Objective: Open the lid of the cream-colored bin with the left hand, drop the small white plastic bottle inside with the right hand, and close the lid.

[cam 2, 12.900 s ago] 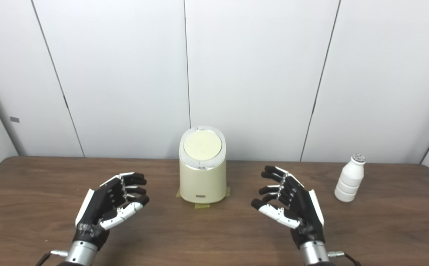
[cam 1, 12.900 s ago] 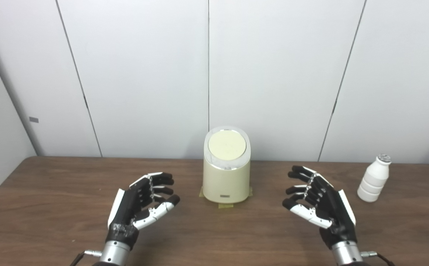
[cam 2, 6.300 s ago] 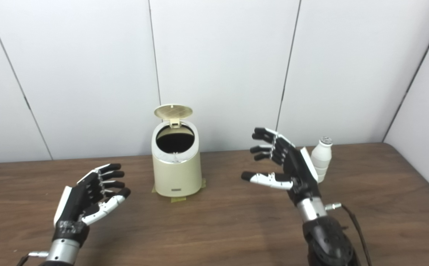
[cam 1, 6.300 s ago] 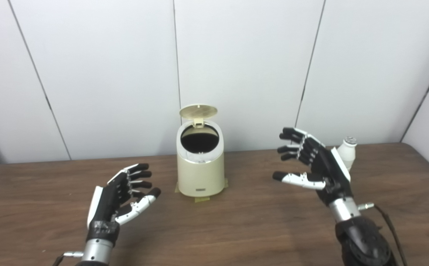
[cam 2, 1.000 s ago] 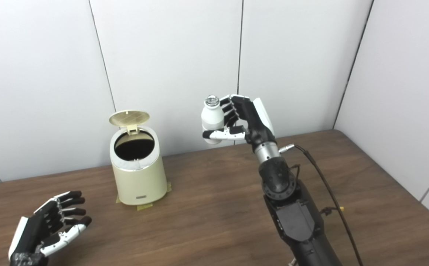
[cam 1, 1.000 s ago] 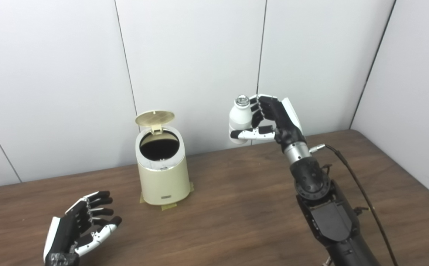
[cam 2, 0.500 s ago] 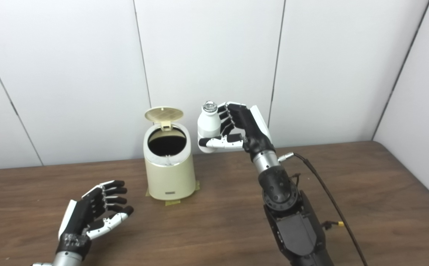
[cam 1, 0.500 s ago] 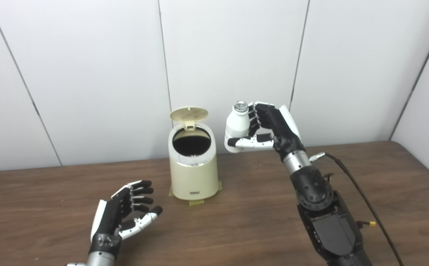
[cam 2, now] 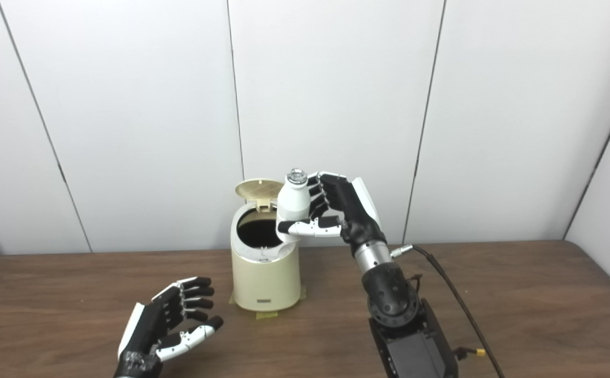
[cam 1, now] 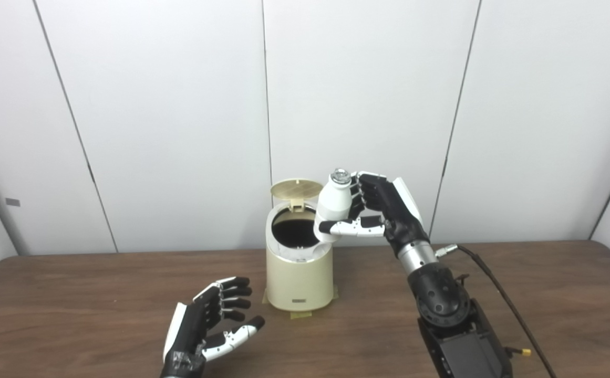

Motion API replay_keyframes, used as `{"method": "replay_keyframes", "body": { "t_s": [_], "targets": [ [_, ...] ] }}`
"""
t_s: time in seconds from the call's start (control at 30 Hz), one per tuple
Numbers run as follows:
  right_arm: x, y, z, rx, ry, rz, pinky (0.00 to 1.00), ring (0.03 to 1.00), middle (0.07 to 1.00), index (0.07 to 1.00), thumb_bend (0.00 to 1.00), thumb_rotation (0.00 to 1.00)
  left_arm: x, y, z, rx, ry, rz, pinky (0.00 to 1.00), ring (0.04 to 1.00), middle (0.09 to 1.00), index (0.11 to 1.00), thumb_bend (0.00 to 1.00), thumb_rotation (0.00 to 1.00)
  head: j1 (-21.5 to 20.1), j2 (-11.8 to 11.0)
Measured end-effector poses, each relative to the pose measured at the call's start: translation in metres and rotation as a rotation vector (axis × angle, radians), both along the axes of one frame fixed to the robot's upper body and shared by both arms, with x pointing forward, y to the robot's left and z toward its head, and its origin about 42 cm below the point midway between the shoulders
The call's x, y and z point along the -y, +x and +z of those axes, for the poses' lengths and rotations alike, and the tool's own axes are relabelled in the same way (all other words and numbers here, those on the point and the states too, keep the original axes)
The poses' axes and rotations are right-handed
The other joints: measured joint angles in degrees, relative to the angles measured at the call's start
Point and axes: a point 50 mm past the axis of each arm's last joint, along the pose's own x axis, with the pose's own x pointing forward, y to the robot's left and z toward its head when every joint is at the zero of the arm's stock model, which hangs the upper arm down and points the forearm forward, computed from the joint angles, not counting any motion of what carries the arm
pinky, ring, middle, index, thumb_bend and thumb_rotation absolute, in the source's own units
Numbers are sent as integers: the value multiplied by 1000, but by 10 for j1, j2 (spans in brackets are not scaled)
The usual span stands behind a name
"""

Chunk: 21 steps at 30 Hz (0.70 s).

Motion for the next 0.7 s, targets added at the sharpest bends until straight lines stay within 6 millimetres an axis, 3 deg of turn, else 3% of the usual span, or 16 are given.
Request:
{"method": "replay_keyframes", "body": {
  "t_s": [0.7],
  "targets": [
    [-25, 20, -9, -63, -30, 41, 350, 411, 470, 524, 517, 0, 5, 0, 0, 1, -7, 5, 597, 661, 710, 733, 665, 15, 10, 6]
  ]
}}
